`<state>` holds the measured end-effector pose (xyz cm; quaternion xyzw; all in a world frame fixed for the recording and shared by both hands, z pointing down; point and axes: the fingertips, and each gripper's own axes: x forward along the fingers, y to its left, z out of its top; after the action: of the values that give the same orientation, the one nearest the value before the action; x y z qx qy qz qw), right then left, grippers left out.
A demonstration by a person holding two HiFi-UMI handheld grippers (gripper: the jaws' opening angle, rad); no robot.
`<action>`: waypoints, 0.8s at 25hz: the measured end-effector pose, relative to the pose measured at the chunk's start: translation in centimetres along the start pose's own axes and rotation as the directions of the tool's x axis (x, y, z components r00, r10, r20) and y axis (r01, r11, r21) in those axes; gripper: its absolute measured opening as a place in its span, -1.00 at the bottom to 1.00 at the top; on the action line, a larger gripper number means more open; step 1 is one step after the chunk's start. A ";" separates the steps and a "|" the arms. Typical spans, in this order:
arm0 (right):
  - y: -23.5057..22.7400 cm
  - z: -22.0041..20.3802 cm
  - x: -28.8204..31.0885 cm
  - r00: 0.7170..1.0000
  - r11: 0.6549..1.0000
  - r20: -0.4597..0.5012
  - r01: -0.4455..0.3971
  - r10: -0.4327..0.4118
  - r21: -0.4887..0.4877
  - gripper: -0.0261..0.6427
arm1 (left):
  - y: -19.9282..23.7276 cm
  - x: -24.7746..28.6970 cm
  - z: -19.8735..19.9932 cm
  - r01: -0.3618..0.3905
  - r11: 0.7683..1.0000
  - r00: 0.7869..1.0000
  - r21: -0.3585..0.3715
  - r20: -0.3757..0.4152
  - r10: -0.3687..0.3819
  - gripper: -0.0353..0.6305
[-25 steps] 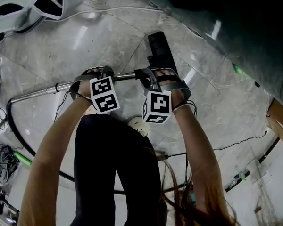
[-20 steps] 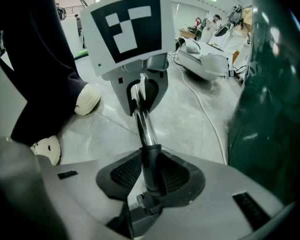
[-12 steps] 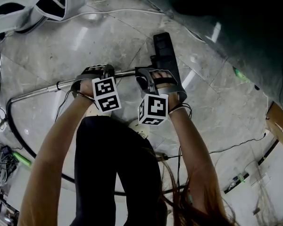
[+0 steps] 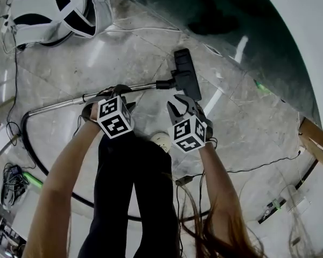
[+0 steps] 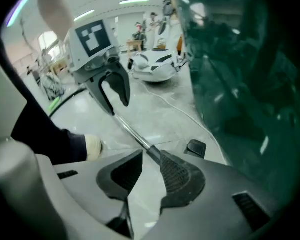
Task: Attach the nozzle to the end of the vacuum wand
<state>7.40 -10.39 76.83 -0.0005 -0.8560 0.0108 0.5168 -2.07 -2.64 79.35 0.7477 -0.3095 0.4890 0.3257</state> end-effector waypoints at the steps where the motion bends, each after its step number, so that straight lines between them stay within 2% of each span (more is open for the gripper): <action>1: 0.1 0.6 -1.5 1.000 0.995 0.030 -0.006 0.003 0.098 -0.57 | -0.6 -1.6 0.9 0.009 1.000 0.999 -0.027 0.044 -0.008 -0.34; 3: 0.3 1.8 -4.7 0.996 0.958 0.093 -0.018 -0.009 0.285 -0.57 | -1.8 -5.0 2.8 0.027 0.997 0.991 -0.077 0.133 -0.017 -0.37; 5: 0.3 3.0 -8.2 0.988 0.901 0.149 -0.020 -0.050 0.434 -0.62 | -3.0 -8.4 4.8 0.032 0.993 0.978 -0.115 0.210 -0.007 -0.49; 8: -0.2 5.1 -13.2 0.968 0.811 0.211 -0.016 -0.133 0.585 -0.77 | -4.0 -13.2 7.6 0.014 0.986 0.952 -0.166 0.304 0.038 -0.72; 11: -0.3 7.2 -18.0 0.944 0.748 0.272 -0.042 -0.187 0.662 -0.85 | -4.8 -18.2 10.5 0.005 0.973 0.914 -0.231 0.397 0.089 -0.86; 15: -0.4 10.1 -24.1 0.900 0.690 0.354 -0.087 -0.255 0.719 -0.88 | -5.7 -25.5 14.6 0.013 0.956 0.830 -0.292 0.537 0.153 -0.86; 18: -0.4 11.1 -27.8 0.868 0.646 0.365 -0.069 -0.337 0.760 -0.88 | -6.4 -29.4 15.4 0.009 0.938 0.776 -0.346 0.594 0.212 -0.86; 20: -0.4 10.8 -29.3 0.857 0.624 0.348 -0.040 -0.380 0.780 -0.88 | -6.8 -30.6 15.0 0.018 0.919 0.756 -0.393 0.608 0.244 -0.86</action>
<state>11.54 -11.31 45.85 0.3044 -0.8656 0.3200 0.2360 1.08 -6.06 44.91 0.7728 -0.5354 0.1523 0.3049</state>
